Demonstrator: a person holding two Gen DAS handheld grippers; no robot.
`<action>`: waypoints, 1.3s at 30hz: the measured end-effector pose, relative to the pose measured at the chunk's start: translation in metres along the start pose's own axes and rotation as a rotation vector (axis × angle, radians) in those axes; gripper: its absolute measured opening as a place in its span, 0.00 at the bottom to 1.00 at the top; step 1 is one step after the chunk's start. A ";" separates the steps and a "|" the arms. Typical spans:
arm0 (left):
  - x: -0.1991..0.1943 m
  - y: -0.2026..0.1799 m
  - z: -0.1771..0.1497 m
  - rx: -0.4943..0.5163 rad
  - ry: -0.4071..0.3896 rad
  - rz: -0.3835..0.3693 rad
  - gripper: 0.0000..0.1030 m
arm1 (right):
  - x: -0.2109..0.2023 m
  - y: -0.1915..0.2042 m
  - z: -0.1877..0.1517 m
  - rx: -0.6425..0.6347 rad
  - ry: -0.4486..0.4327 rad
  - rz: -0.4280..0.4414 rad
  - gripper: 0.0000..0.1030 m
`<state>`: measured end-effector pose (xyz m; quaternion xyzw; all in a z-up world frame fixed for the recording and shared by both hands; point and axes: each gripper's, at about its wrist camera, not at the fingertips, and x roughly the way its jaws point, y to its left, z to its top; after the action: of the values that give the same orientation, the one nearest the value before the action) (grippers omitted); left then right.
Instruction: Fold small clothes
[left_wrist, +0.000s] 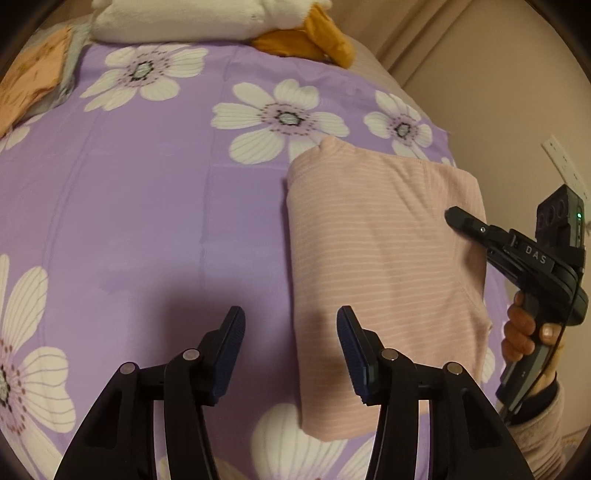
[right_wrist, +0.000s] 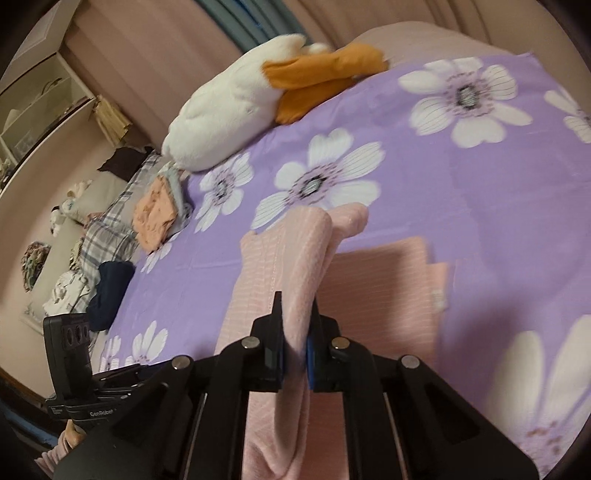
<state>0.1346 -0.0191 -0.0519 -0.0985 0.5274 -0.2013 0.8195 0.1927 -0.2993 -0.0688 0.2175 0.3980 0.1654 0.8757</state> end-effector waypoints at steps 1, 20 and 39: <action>0.001 -0.003 0.001 0.011 0.000 0.001 0.48 | -0.004 -0.006 0.001 0.007 -0.004 -0.014 0.09; 0.049 -0.050 0.026 0.132 -0.005 0.003 0.48 | -0.018 -0.048 -0.001 -0.033 -0.095 -0.205 0.25; 0.105 -0.063 0.061 0.206 -0.009 0.075 0.38 | 0.028 -0.081 -0.017 0.039 0.036 -0.178 0.11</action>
<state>0.2135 -0.1244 -0.0890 0.0052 0.5036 -0.2232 0.8346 0.2066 -0.3509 -0.1377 0.1952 0.4345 0.0833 0.8753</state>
